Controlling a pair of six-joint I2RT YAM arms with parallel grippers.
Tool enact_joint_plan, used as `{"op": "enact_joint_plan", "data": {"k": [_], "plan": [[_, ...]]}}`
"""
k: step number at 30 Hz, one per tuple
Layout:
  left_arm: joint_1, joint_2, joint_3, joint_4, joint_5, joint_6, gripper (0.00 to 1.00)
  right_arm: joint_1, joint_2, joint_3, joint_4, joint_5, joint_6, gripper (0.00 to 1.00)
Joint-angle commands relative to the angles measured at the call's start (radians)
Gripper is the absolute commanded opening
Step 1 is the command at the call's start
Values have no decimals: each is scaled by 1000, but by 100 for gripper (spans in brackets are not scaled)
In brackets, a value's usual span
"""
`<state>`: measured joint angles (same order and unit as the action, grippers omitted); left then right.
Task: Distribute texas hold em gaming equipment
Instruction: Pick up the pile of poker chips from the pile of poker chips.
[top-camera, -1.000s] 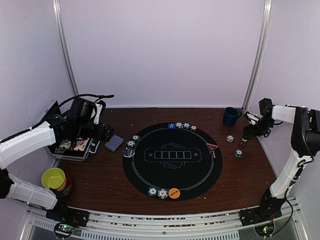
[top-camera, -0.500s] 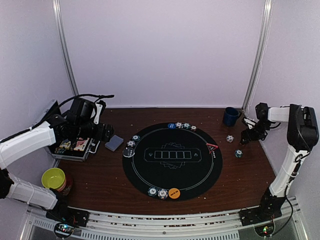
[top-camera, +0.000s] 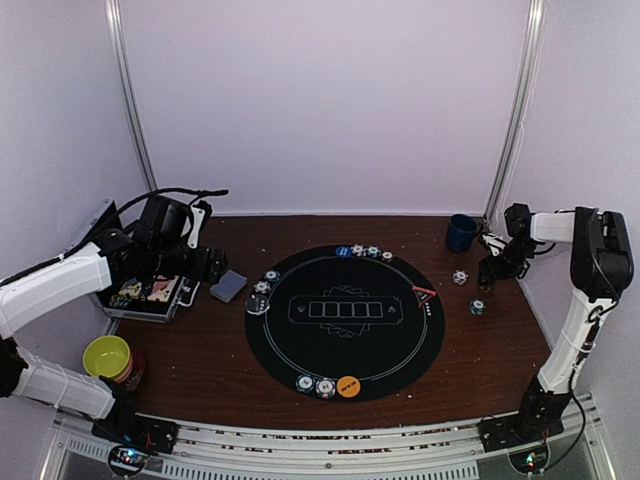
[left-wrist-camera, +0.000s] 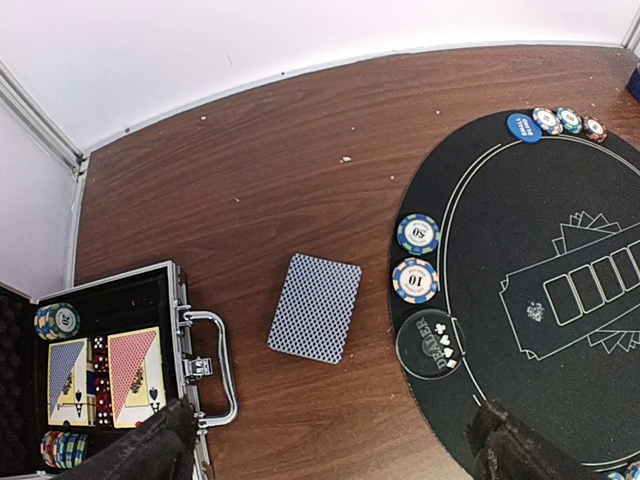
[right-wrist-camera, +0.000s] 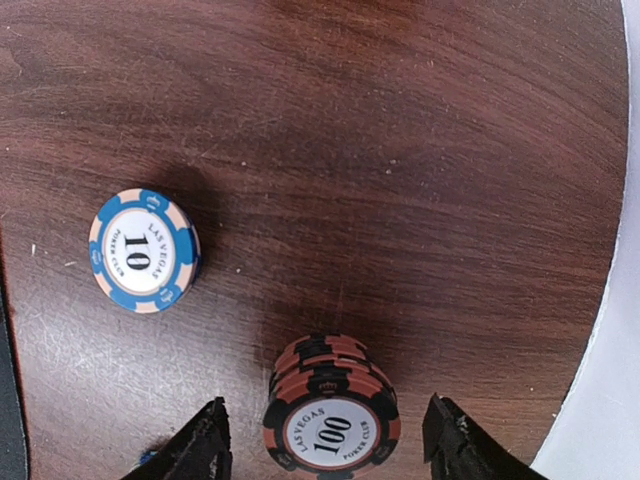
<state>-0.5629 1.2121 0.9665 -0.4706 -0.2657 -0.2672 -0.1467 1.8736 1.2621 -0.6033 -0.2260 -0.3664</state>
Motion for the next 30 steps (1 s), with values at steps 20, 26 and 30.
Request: {"op": "enact_joint_plan", "data": {"k": [20,26,30], "plan": [[-4,6,-4,40,10,15,98,12,23,27,10,30,18,50],[-4,4,-5,41,10,16,98,12,21,23,5,17,15,47],[-3,4,-5,40,10,16,98,12,22,22,3,12,15,43]]}}
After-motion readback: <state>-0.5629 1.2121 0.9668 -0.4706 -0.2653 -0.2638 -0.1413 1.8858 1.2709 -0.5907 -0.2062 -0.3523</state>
